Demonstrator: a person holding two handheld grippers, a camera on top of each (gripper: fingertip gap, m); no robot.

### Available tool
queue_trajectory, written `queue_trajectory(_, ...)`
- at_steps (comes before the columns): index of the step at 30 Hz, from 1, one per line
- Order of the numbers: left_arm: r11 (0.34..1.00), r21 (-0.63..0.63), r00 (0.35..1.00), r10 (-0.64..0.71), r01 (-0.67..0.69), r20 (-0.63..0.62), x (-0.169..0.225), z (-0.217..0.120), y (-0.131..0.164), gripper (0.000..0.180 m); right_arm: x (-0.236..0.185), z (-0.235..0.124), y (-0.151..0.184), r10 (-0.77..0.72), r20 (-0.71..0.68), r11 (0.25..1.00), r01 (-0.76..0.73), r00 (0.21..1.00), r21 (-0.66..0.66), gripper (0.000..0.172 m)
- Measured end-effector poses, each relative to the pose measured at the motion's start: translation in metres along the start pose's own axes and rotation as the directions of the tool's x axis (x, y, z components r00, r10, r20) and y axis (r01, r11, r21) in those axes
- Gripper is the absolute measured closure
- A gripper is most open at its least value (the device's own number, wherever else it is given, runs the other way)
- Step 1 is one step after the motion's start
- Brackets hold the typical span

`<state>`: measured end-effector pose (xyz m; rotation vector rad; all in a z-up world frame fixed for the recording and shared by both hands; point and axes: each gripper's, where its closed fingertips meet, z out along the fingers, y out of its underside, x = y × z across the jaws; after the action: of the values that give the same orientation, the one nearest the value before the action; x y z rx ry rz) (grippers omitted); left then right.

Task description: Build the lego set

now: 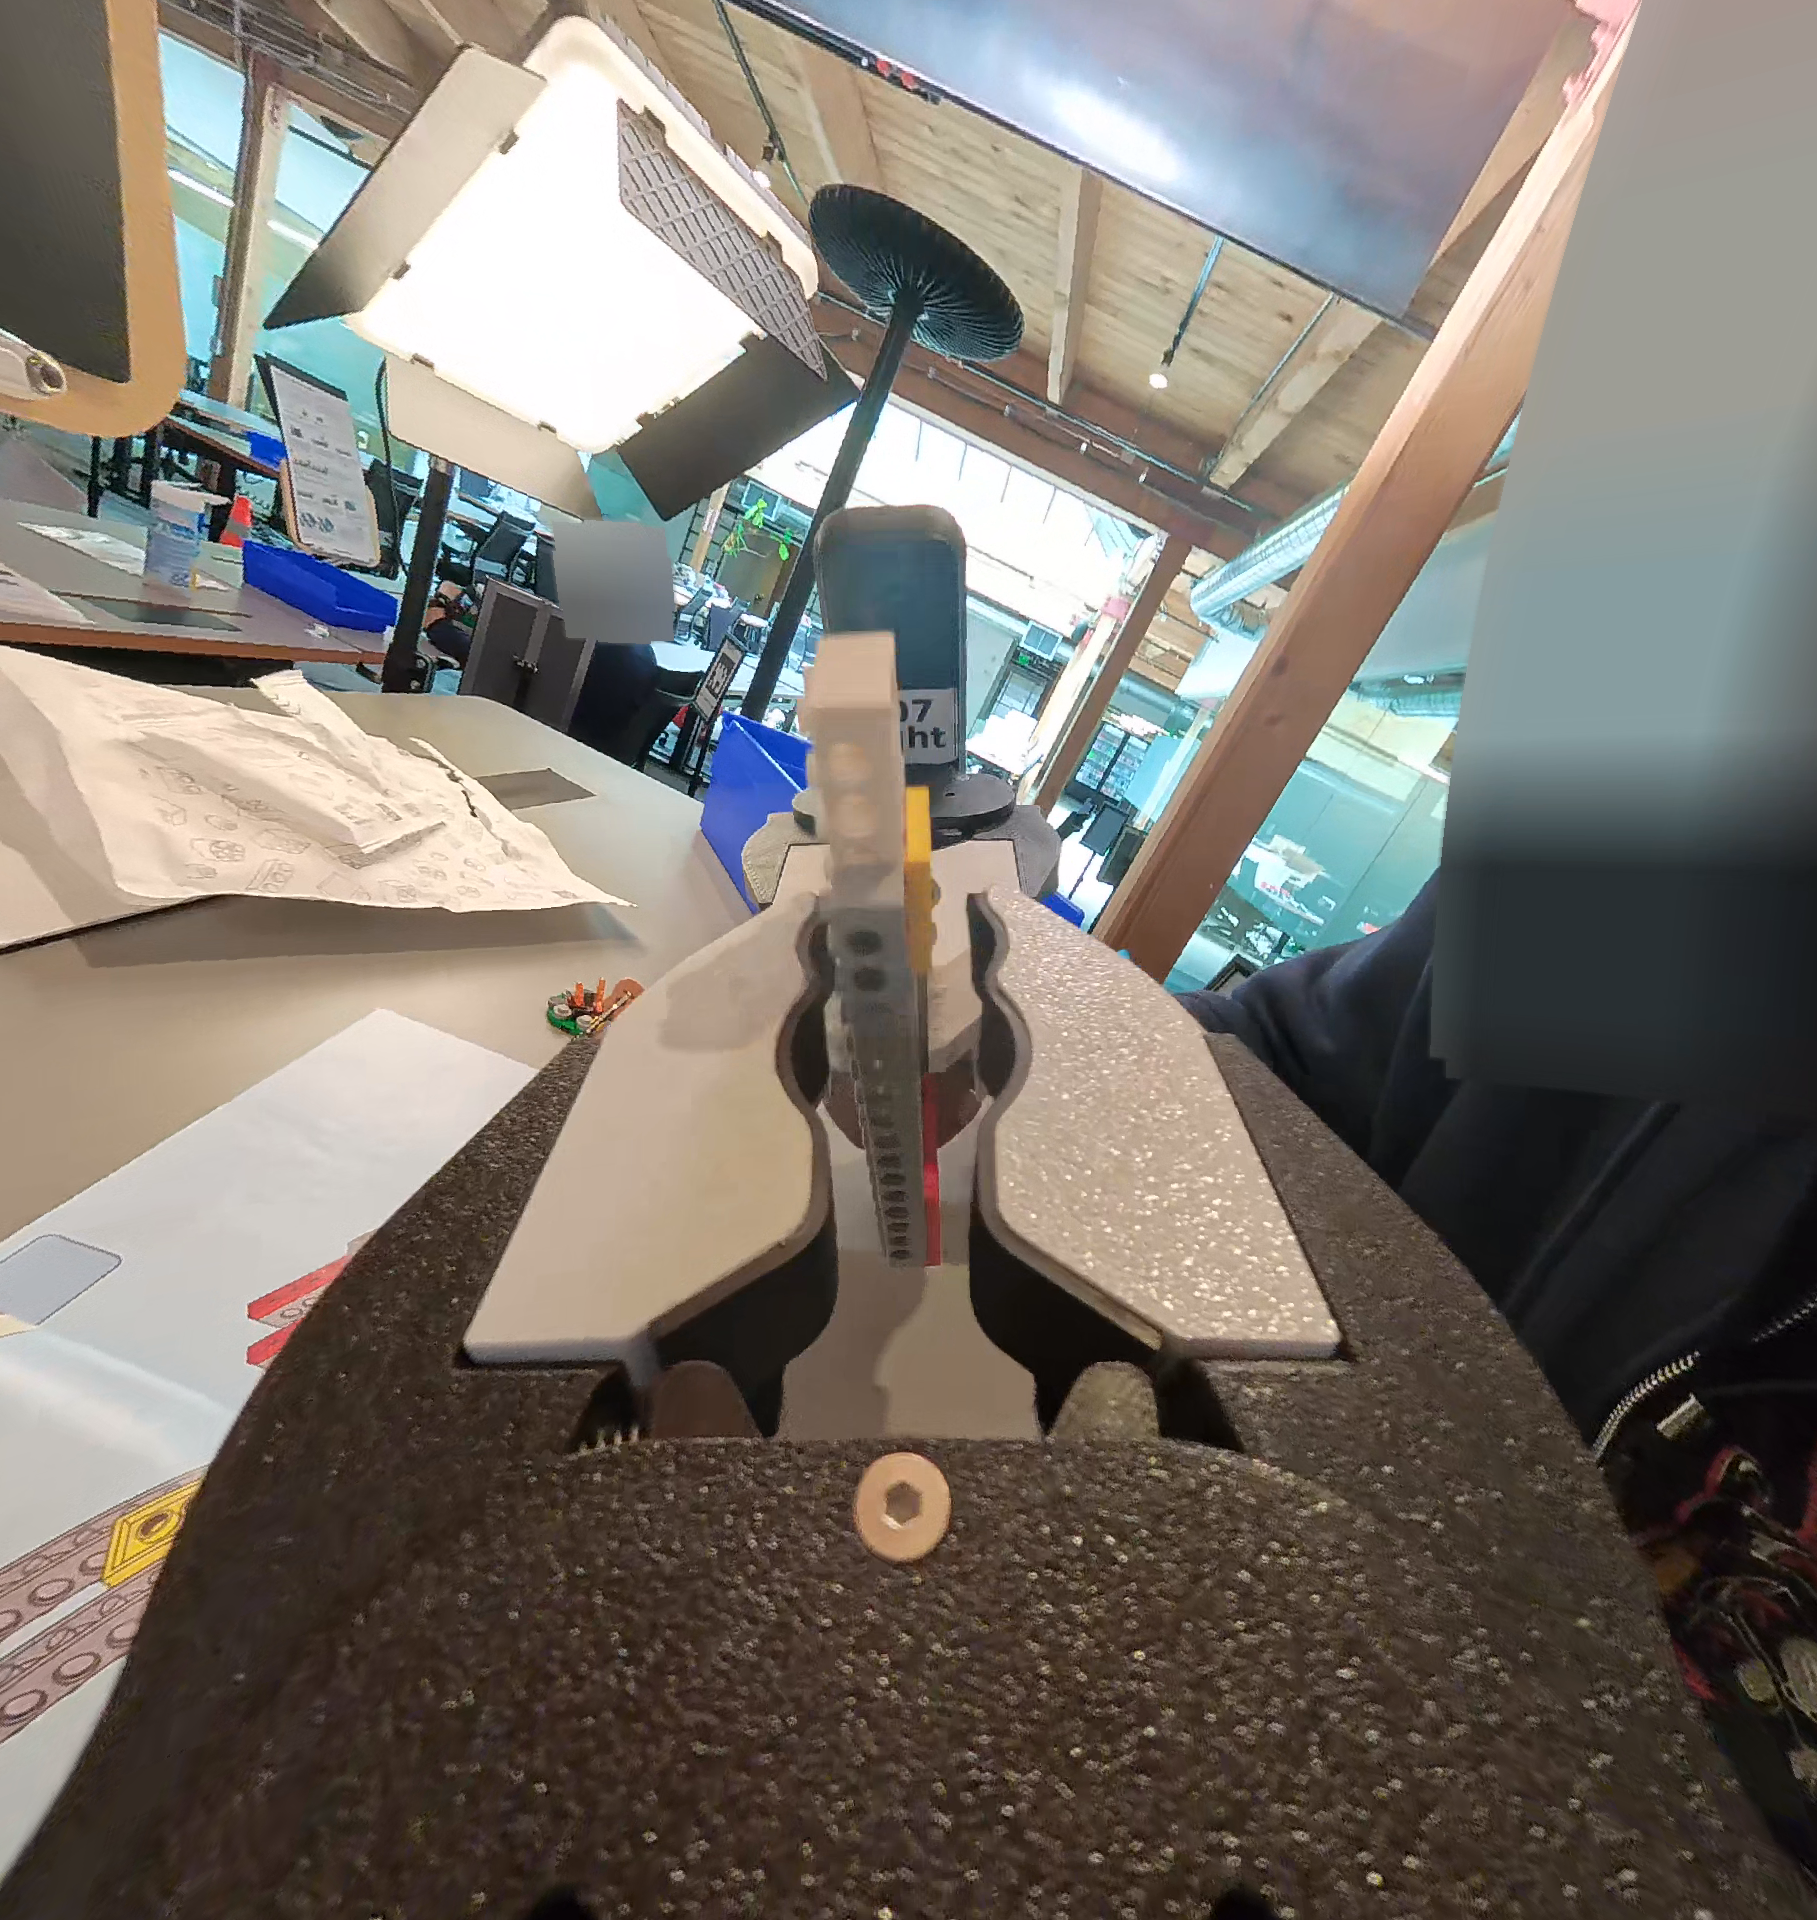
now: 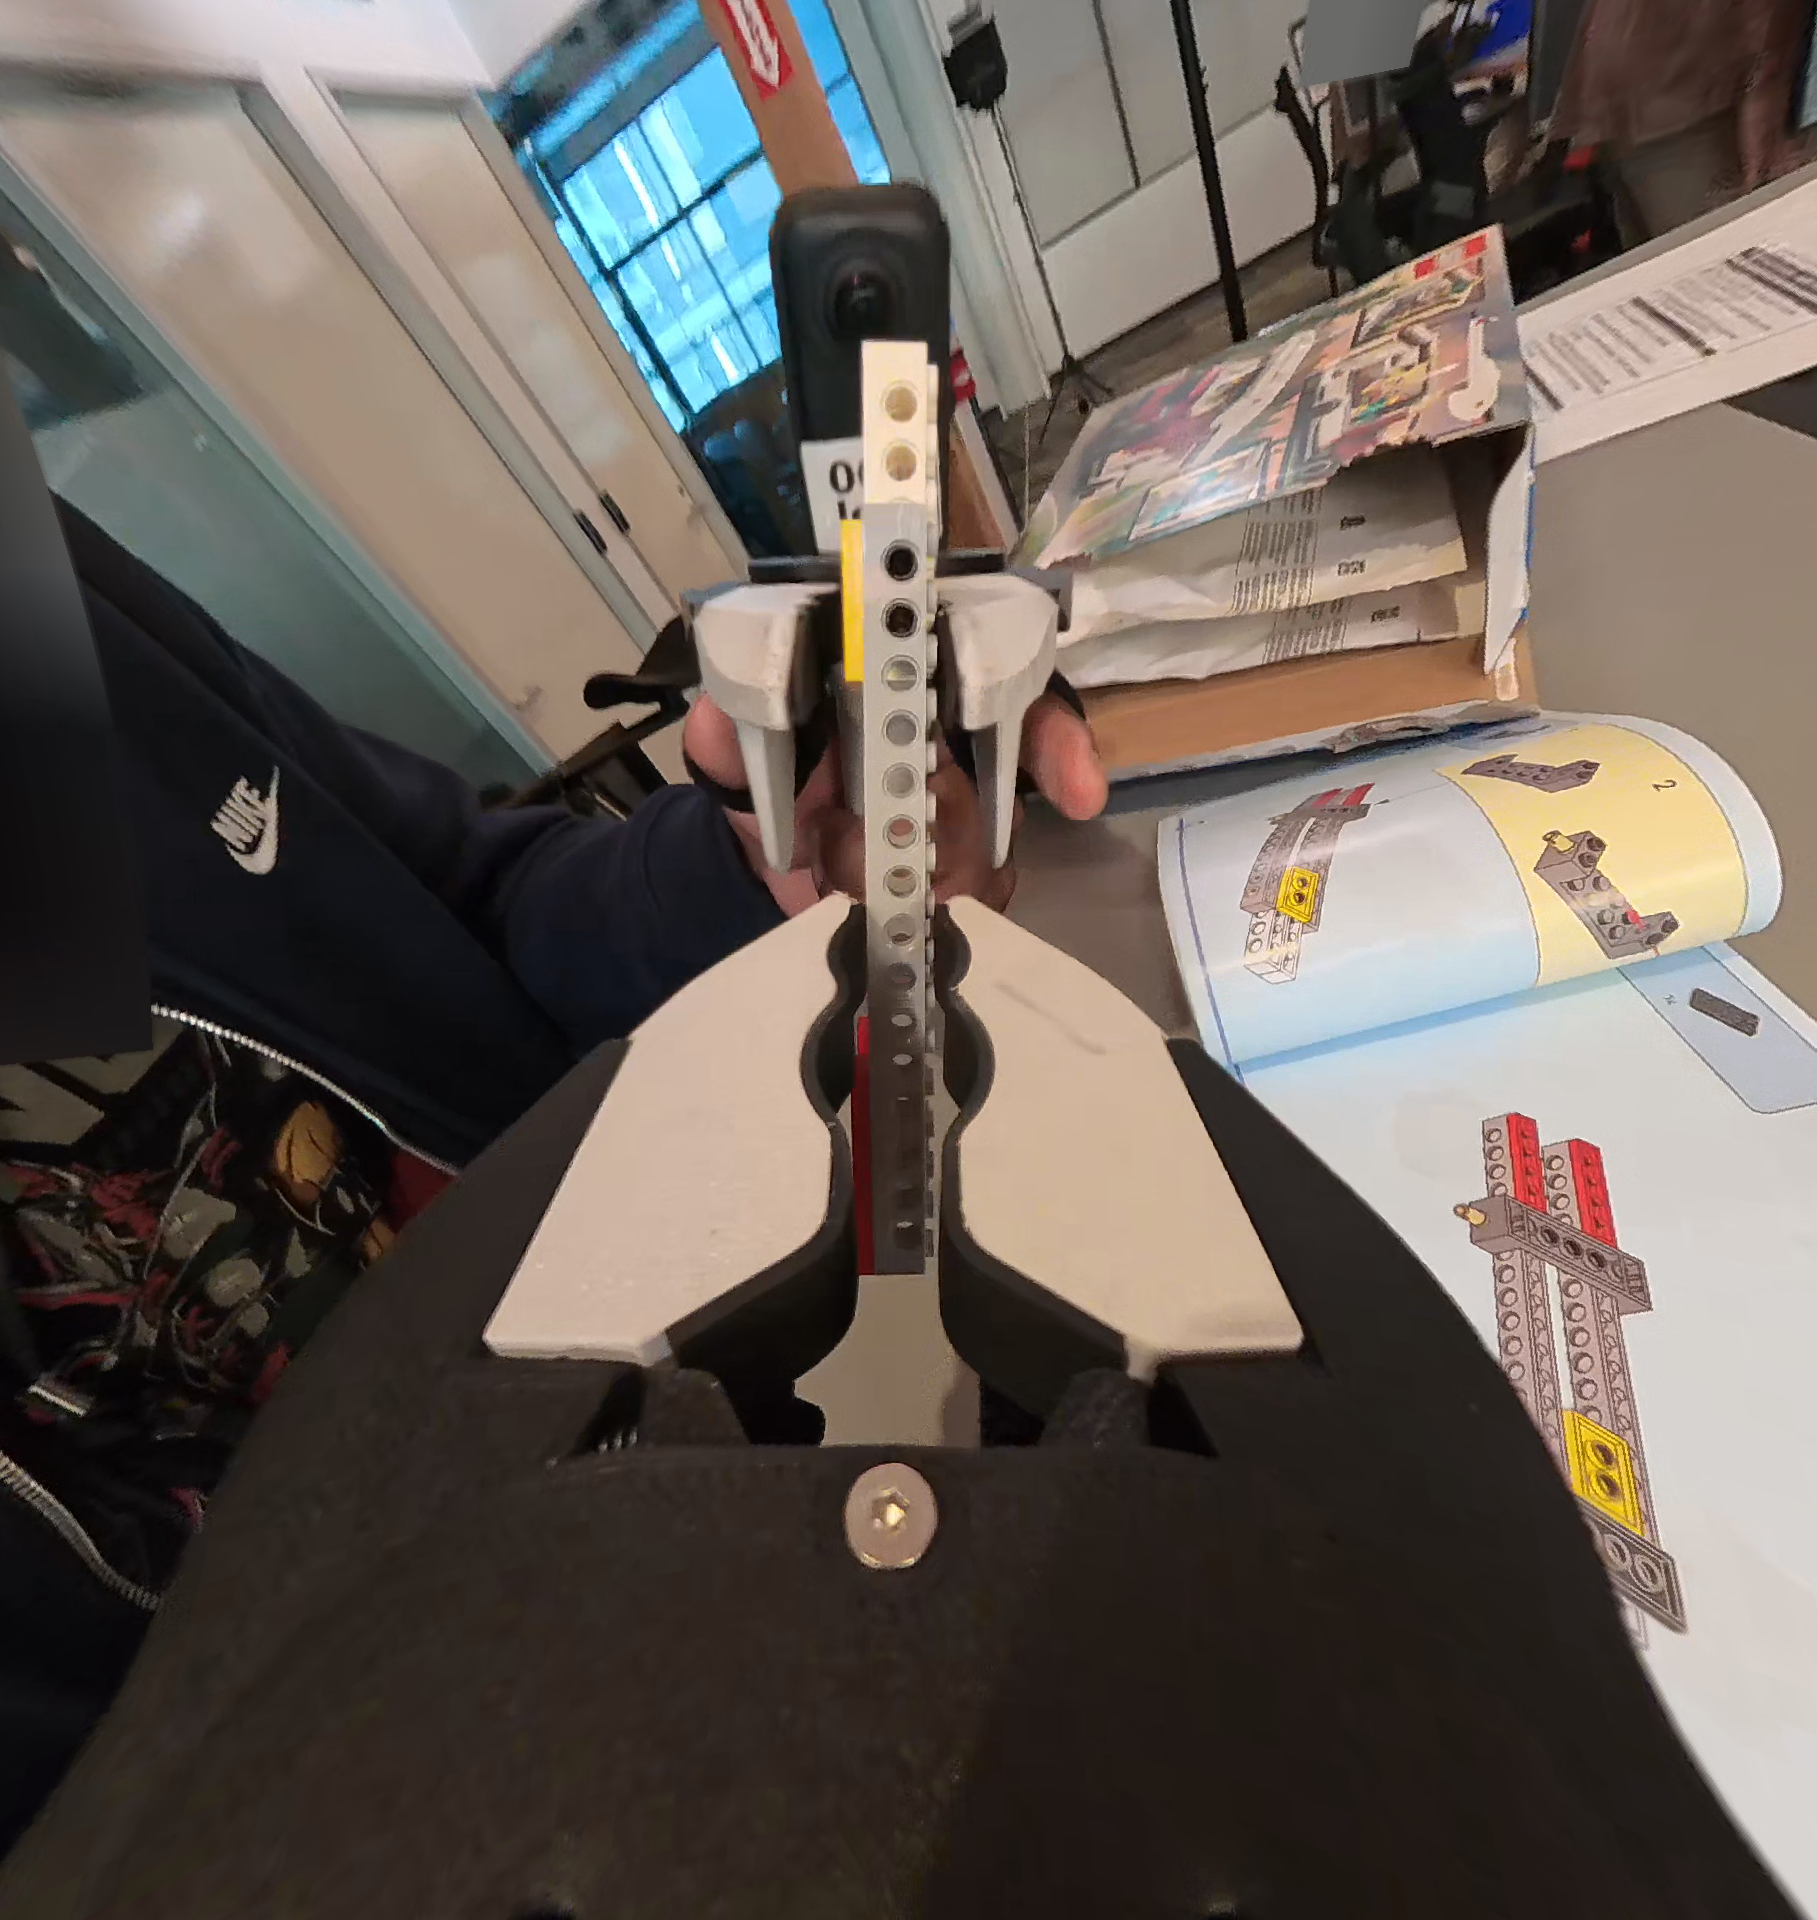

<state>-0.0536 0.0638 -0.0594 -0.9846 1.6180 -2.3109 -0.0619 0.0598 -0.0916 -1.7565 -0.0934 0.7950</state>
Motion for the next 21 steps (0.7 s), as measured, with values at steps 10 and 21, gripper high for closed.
queue_trajectory(10,0.998,0.017,0.998,-0.067,0.067,0.01,-0.009,0.003,0.006,0.163,0.005,0.002,-0.011,0.079,0.032,0.984,-0.083,0.996,0.158,0.16)
queue_trajectory(21,0.999,-0.028,0.998,0.036,-0.035,0.059,-0.012,-0.006,0.003,0.168,0.02,-0.005,0.01,-0.058,-0.147,0.997,0.049,0.987,-0.061,0.137)
